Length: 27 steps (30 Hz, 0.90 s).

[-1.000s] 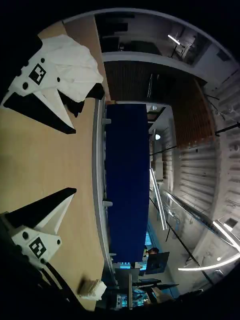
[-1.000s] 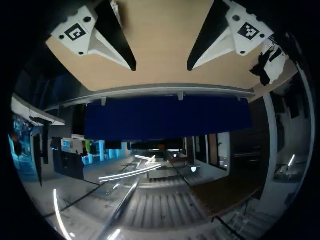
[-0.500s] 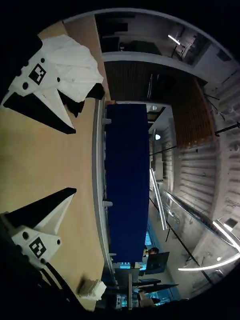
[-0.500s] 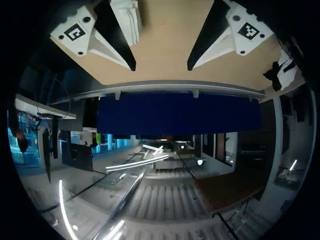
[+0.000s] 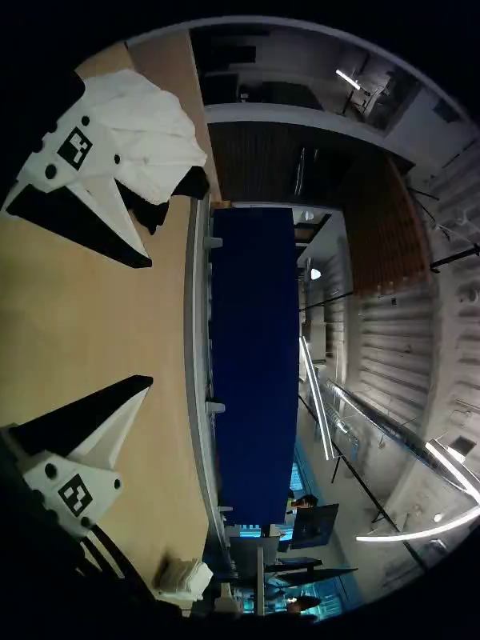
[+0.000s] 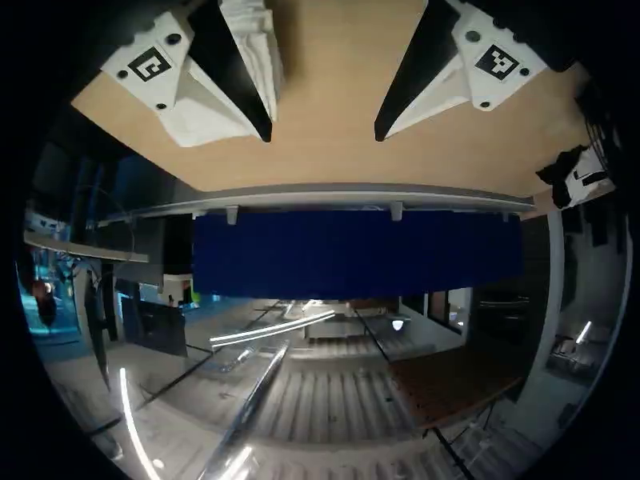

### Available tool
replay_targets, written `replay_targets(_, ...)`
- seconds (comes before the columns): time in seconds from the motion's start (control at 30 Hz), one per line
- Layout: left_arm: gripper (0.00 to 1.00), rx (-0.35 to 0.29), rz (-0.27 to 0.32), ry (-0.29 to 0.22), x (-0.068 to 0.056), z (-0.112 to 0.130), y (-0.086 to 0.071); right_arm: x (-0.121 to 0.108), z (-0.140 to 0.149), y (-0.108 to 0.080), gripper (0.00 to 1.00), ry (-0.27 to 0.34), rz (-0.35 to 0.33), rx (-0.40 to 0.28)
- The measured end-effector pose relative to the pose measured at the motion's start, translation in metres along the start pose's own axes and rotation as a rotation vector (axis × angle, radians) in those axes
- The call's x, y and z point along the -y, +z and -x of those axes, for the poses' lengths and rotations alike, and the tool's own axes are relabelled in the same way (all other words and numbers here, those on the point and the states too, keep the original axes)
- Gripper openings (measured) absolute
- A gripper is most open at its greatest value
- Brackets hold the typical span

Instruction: Fold towel

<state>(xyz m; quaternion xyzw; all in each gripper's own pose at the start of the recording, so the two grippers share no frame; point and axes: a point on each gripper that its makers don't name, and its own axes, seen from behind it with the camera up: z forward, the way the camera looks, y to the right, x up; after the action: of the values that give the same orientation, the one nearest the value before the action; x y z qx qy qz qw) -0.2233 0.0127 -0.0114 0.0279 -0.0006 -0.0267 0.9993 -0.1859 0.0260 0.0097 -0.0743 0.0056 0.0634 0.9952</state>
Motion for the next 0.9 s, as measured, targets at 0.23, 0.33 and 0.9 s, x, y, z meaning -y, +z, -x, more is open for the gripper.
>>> replay_targets(0.23,1.0,0.0,0.0,0.0,0.0,0.0,0.0,-0.005,0.029,0.014,0.99,0.028,0.009,0.022)
replay_targets(0.33,1.0,0.0,0.0,0.0,0.001,0.0,0.0,0.0,0.029,0.018,0.99,0.033,0.003,0.016)
replay_targets(0.9,1.0,0.0,0.0,0.0,0.001,-0.001,0.0,0.008,0.024,0.019,0.99,0.01,0.008,-0.056)
